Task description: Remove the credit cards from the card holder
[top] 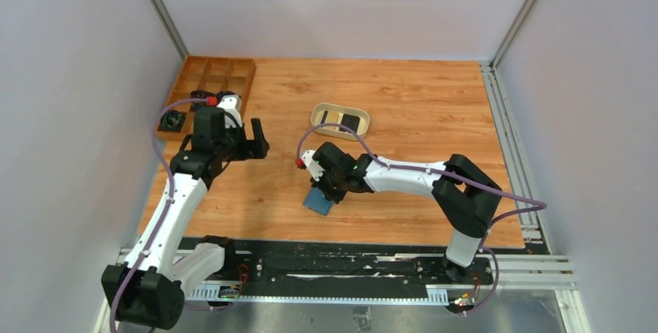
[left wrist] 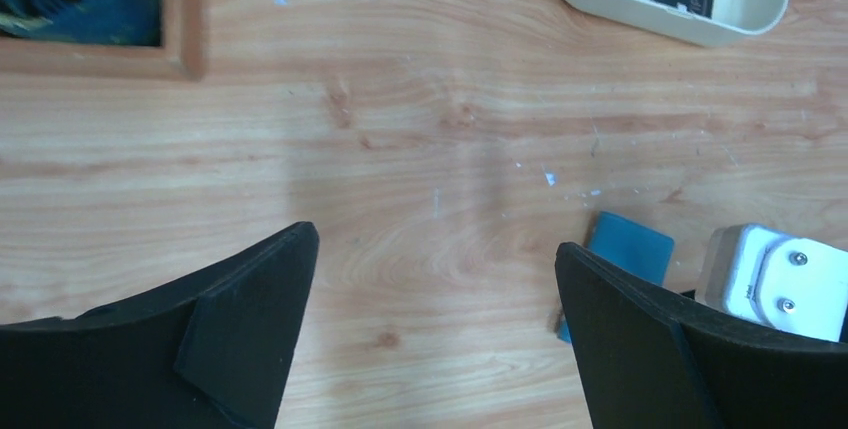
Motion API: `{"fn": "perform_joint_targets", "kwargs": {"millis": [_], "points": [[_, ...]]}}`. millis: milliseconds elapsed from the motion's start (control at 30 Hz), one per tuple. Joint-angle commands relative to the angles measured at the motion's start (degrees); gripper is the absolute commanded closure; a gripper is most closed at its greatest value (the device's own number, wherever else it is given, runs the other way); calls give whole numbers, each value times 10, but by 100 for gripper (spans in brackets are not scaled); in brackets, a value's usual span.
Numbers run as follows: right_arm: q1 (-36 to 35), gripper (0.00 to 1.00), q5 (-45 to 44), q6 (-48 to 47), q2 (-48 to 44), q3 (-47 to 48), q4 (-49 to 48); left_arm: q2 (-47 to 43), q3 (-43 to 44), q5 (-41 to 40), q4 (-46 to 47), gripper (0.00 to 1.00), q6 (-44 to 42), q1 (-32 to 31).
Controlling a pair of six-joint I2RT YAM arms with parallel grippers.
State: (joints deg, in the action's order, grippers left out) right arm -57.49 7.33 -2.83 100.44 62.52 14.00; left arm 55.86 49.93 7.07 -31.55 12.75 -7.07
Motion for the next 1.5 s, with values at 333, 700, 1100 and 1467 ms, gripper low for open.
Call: {"fn": "perform_joint_targets", "kwargs": {"millis": [333,700,1100,1467], "points": [[59,100,197,-76,-95,-21,0,81,-151,13,200,0,178,-156],[89,100,234,-66,-131,-40,-55,104,-146,13,227,0,194,-215],[162,100,202,-38,-211,-134,-128,120,-157,22,252,0,214,-215],[223,100,89,109,-377,-405,-319,155,-142,1,246,0,208,-235]]}}
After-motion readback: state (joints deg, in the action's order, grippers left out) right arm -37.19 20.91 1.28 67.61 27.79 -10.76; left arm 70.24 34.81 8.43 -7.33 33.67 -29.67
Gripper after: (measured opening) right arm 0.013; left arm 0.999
